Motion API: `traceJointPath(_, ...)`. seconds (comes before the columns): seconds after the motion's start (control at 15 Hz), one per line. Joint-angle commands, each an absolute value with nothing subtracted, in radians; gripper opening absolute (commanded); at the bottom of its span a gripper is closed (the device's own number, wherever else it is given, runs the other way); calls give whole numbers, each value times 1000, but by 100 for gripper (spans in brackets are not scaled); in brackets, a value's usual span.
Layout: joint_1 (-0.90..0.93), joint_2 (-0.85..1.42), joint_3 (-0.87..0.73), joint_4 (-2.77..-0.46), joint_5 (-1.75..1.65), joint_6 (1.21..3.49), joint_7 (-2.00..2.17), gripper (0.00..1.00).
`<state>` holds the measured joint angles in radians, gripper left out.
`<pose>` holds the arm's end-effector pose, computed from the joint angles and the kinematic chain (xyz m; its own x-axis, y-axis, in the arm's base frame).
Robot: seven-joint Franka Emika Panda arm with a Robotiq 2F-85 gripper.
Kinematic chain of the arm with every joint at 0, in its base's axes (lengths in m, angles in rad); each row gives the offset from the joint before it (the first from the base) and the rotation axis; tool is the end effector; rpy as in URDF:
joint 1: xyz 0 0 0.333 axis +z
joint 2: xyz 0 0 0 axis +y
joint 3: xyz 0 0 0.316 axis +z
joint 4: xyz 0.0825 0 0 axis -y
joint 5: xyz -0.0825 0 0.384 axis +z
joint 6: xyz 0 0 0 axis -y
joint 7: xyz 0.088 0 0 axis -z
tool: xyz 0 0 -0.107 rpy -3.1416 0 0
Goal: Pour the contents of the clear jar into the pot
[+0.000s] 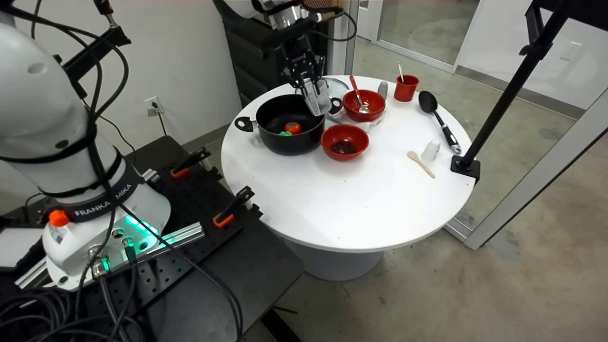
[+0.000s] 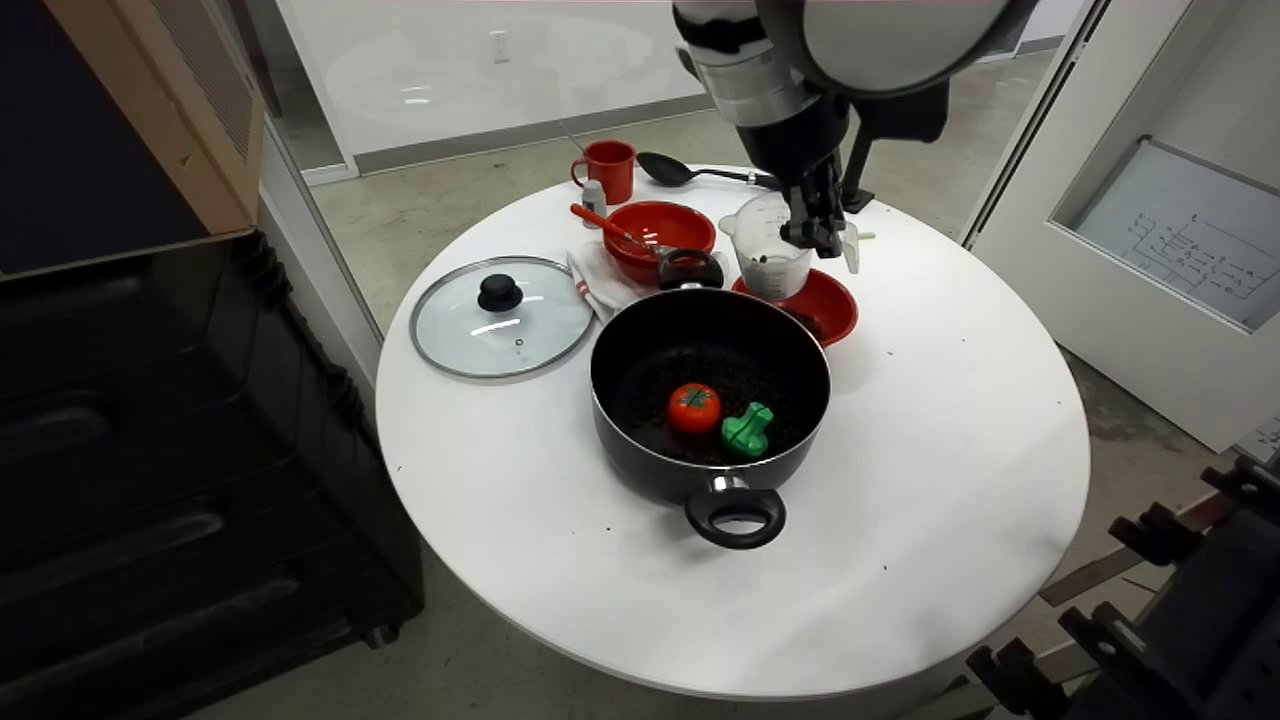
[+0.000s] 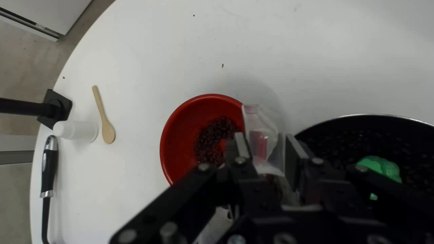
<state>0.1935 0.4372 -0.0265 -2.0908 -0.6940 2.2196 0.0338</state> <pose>0.5503 0.0718 0.1938 0.7835 0.4953 -0.3752 0.6182 -0.6825 0.3899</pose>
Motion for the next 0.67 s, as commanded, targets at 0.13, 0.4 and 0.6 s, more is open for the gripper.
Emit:
traceJointPath(0.13, 391, 396, -109, -2226, -971, 2228, 464, 7)
traceJointPath(0.4, 406, 436, -23, -2268, -1115, 2081, 754, 7)
traceJointPath(0.6, 398, 465, 52, -2286, -1129, 1985, 883, 7)
